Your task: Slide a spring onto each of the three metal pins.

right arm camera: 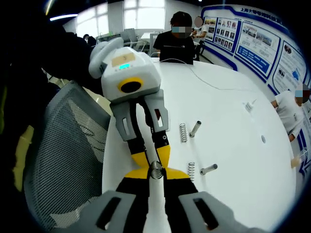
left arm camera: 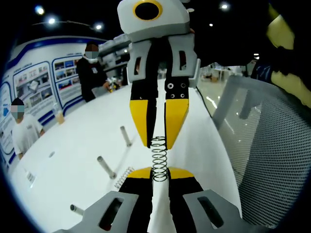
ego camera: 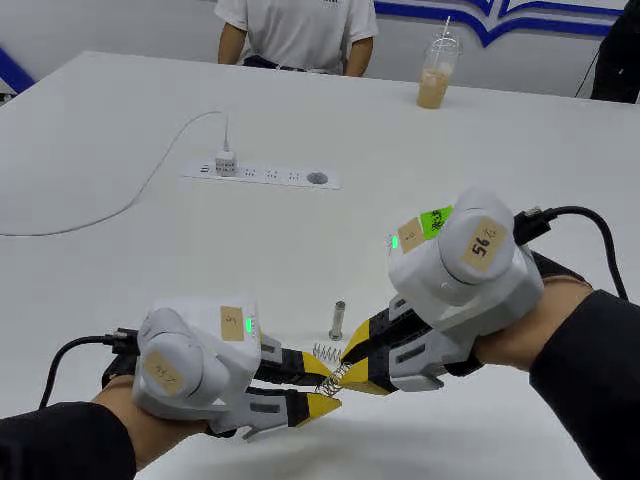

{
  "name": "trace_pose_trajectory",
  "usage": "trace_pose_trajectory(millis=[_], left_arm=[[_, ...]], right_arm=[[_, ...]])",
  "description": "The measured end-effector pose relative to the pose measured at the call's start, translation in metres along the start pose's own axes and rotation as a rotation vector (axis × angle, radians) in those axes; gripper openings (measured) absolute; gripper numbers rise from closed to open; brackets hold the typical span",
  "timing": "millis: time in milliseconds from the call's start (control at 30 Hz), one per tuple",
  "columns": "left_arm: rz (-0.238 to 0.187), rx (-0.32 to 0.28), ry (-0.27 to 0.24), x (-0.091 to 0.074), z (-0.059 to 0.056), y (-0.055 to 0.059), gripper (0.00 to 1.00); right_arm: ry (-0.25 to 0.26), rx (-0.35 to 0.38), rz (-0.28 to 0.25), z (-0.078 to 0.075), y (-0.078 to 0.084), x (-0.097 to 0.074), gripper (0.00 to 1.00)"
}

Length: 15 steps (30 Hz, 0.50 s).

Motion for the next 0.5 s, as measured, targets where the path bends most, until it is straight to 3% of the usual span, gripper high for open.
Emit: trace_pose_trajectory(millis=[200,500], left_arm=[[-0.003,-0.002,-0.003,-0.0008,-0.0001,0.0004,0.11],[-0.025,-0.013,-0.002,-0.0014,-0.0016,-0.005,0.11]], right_arm=[[-0.013,0.017,-0.005,0.0018,-0.0001,0.002,0.17],[-0.012,0.023,0.0,0.0016,0.0037,0.0067,0.15]])
Point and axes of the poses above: the centre of the closed fingertips' face, and the gripper's own axes: x roughly forward along the fingers, z roughly to its left, y roughly out of its underside, the point moved 3 cm from there along -x, roughly backward along the fingers, and after that the axes turned 5 degrees about -x, right-handed, at the moved point
